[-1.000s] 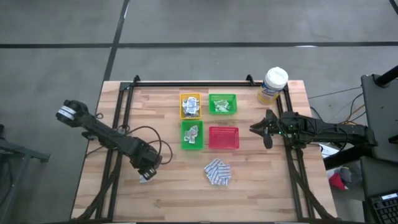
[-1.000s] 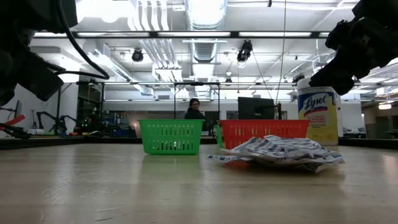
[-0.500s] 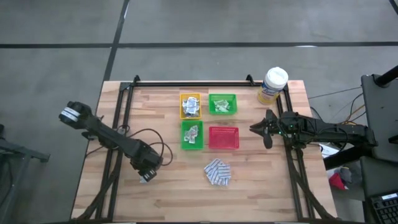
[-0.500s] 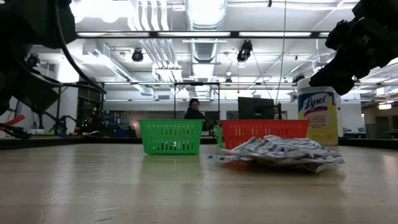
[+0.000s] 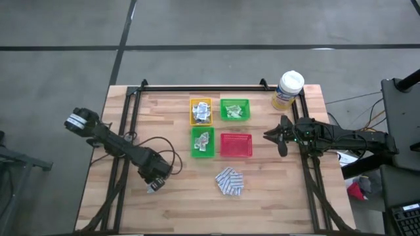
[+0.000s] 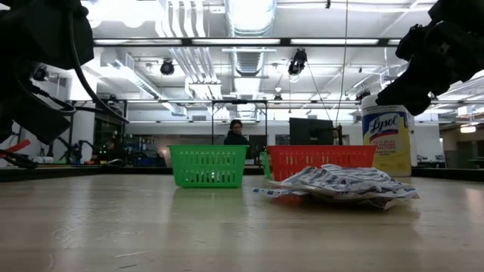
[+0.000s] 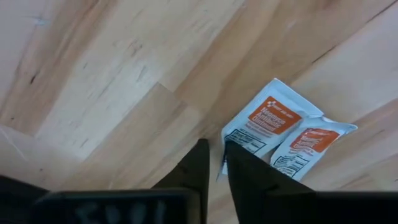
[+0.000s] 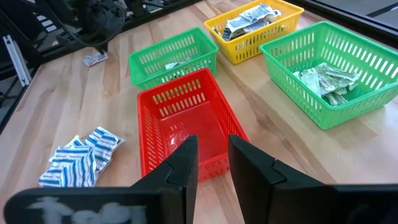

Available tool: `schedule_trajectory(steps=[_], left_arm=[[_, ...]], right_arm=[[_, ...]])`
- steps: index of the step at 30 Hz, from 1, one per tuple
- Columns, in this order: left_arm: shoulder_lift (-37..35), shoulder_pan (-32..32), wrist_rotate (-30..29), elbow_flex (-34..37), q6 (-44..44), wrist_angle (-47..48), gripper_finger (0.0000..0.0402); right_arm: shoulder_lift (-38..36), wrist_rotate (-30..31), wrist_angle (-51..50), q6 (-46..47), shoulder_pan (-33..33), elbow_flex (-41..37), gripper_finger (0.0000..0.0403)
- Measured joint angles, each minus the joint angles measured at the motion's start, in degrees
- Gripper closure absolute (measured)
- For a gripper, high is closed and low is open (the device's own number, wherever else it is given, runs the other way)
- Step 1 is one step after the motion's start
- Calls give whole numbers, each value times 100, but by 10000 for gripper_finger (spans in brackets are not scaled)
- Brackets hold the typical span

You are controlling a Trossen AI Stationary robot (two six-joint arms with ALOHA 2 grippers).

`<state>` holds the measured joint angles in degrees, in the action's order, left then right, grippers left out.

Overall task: Pick & Place First Aid Supplies
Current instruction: Put the orange ointment pack into the bottom green bin

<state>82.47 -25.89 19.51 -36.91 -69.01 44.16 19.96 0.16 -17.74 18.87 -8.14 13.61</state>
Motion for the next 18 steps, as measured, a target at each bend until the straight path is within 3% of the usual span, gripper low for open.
schedule_trajectory(steps=[6,18], left_arm=[[-6,0,-98,-16,-31,106,395],[-6,-7,-888,-650,-29,1483,401]], right_arm=[[0,0,0,0,0,0,323],[0,0,0,0,0,0,331]])
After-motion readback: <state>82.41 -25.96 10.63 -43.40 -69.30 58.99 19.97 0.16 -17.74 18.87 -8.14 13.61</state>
